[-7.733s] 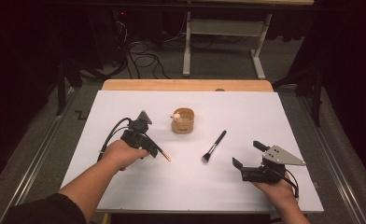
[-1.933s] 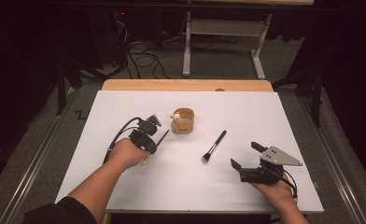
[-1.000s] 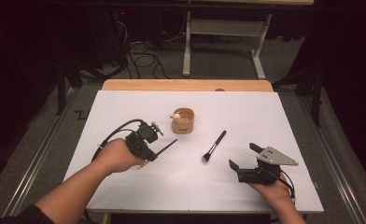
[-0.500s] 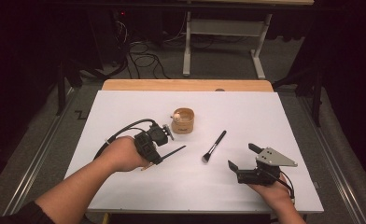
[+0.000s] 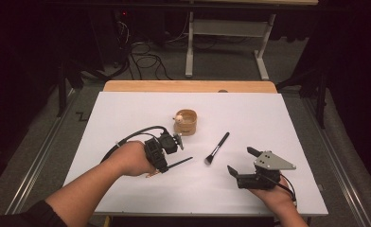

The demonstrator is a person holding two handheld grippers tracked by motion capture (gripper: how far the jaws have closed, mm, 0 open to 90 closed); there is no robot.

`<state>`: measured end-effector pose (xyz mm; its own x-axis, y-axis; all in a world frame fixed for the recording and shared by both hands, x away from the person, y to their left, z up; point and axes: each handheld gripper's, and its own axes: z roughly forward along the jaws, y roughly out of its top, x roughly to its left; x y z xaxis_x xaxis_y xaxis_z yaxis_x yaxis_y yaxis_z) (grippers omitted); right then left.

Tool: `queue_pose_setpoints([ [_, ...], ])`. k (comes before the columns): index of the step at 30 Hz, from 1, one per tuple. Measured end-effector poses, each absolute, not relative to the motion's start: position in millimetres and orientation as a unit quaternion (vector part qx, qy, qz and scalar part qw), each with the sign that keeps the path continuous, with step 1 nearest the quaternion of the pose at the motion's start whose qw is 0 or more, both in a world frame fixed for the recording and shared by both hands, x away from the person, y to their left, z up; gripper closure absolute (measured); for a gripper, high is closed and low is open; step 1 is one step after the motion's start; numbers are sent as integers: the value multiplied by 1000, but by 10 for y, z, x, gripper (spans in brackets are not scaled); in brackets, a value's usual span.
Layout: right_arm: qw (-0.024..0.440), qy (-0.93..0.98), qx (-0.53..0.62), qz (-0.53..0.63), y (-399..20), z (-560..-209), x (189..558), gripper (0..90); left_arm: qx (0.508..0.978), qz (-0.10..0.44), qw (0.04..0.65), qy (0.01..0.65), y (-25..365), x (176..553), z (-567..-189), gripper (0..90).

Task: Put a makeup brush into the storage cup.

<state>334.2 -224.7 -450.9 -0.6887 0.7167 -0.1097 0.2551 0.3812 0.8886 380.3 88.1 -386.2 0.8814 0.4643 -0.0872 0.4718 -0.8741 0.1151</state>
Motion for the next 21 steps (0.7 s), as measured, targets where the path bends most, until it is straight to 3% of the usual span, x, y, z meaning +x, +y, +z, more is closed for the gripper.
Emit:
queue_pose_setpoints([
  [13, 227, 826, 259, 446, -1957, -4456, 3244, 63, 972, -36, 54, 226, 764, 3806, -3948, 830],
  [21, 225, 829, 237, 455, -1840, -4397, 3212, 213, 971, -35, 61, 227, 758, 3826, -3940, 830],
])
